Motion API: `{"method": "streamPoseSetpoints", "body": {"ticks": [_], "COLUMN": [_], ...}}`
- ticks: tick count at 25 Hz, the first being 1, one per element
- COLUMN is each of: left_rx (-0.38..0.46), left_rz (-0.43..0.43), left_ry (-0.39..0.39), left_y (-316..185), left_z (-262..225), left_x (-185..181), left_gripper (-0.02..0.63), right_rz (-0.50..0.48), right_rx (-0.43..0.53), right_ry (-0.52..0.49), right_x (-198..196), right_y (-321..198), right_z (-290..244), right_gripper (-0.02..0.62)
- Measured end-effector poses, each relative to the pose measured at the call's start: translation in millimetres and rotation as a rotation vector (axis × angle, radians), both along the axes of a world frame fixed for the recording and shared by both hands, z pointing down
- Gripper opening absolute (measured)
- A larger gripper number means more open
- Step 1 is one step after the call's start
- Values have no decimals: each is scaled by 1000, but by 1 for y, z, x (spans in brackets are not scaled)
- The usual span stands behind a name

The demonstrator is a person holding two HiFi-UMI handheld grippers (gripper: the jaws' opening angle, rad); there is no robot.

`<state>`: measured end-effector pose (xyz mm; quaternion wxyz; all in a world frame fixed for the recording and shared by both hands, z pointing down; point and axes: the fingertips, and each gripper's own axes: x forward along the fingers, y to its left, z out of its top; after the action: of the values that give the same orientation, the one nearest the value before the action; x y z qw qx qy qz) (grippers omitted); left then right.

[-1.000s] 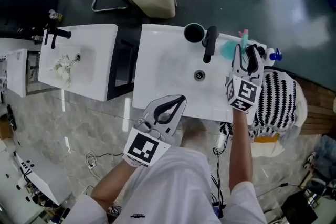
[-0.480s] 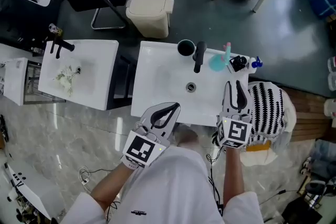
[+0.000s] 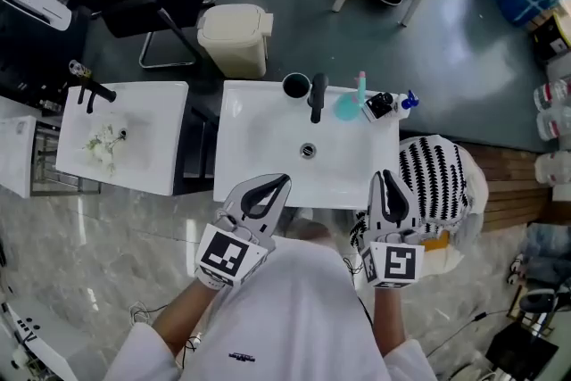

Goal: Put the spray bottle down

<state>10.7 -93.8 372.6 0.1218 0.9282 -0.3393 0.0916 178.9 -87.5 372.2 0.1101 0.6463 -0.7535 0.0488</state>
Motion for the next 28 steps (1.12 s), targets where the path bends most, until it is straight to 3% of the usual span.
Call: {"method": "streamPoseSetpoints", "body": {"ticks": [12,28], "left_rx": [12,19], "left_rz": [-12,-36], "left_ry": [-20,-43], "left_y": [12,20], "left_z": [0,-6], "left_x": [-8,0], "left_gripper": [2,2], "right_rz": [35,-2], "right_rx": [-41,-53], "right_ry": [-42,-63], "right_x": [0,1], "right_y": [43,46], "right_z": [17,20], "right_gripper": [23,17]}}
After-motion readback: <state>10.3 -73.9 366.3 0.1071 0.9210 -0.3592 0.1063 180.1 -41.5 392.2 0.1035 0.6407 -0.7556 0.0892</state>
